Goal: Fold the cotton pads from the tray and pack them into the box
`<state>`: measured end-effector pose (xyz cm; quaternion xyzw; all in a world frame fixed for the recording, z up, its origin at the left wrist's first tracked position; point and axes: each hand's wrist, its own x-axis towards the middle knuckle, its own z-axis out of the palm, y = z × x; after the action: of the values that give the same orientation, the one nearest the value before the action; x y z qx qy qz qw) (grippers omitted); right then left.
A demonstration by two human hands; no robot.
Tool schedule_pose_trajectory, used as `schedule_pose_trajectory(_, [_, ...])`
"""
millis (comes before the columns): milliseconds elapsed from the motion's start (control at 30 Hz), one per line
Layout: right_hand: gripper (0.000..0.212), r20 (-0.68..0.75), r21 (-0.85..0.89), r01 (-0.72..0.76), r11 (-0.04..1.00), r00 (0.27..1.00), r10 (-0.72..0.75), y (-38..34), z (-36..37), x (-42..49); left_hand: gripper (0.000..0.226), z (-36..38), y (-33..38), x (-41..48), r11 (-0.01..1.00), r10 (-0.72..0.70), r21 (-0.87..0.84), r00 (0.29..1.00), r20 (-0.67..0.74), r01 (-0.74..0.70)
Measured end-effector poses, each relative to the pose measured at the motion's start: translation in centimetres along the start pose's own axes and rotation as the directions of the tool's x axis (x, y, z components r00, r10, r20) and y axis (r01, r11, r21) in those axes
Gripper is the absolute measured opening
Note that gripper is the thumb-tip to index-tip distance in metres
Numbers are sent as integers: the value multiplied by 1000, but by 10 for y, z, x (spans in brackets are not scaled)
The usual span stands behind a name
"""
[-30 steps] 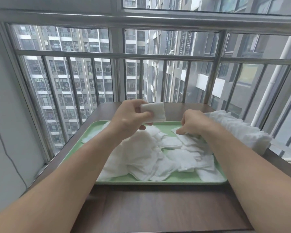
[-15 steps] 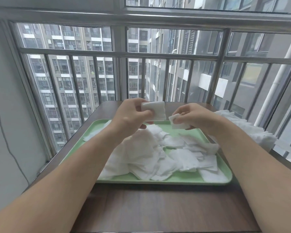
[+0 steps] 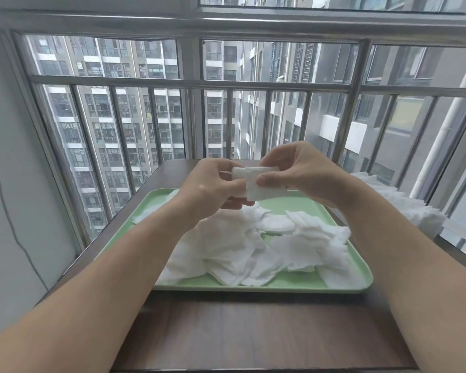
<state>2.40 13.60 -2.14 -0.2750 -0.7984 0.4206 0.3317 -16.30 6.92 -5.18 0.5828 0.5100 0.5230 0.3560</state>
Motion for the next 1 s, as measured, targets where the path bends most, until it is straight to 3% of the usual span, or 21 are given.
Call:
schedule_pose_trajectory(133, [19, -62, -45, 13, 999, 998, -15, 2, 5, 3, 14, 4, 3, -1, 999, 24, -42, 997, 67, -21])
schedule_pose_trajectory(567, [32, -183, -158, -19, 987, 983, -10, 9, 7, 7, 26, 4, 6, -3, 999, -1, -35, 996, 86, 4])
schedule_pose_trajectory(700, [48, -240, -290, -18, 957, 969, -54, 11, 7, 8, 26, 2, 10, -4, 998, -7, -65, 995, 95, 13])
schedule_pose_trajectory(800, [47, -276, -383, -18, 924, 956, -96, 12, 10, 11, 19, -1, 8, -4, 998, 32, -49, 997, 71, -29])
schedule_pose_trajectory(933, [47, -244, -188, -99, 977, 968, 51, 13, 12, 12, 17, -5, 7, -1, 989, 15, -144, 1000, -18, -17])
schedule_pose_trajectory(1000, [38, -203, -219, -164, 962, 972, 120, 17, 11, 11, 14, -7, 6, 1, 989, 3, -146, 995, -98, -17])
